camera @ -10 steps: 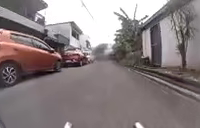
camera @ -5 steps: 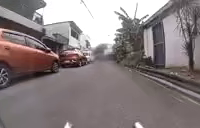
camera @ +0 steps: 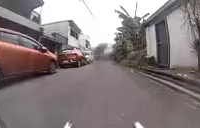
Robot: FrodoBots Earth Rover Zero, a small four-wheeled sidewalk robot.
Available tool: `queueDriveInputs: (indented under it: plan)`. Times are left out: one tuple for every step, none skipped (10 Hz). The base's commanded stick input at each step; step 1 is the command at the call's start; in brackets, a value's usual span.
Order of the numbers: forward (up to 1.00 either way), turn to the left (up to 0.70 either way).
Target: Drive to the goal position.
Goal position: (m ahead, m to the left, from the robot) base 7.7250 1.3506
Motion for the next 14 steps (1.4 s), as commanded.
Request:
queueDriveInputs:
  plan:
    - [0.7,0.0]
    - [0.7,0.0]
    - [0.7,0.0]
    - [0.7,0.0]
    - [0.7,0.0]
    - [0.7,0.0]
    - [0.7,0.0]
    - [0.7,0.0]
    - [0.7,0.0]
    - [0.7,0.0]
    - [0.7,0.0]
    - [0.7,0.0]
    - [0.7,0.0]
    - [0.7,0.0]
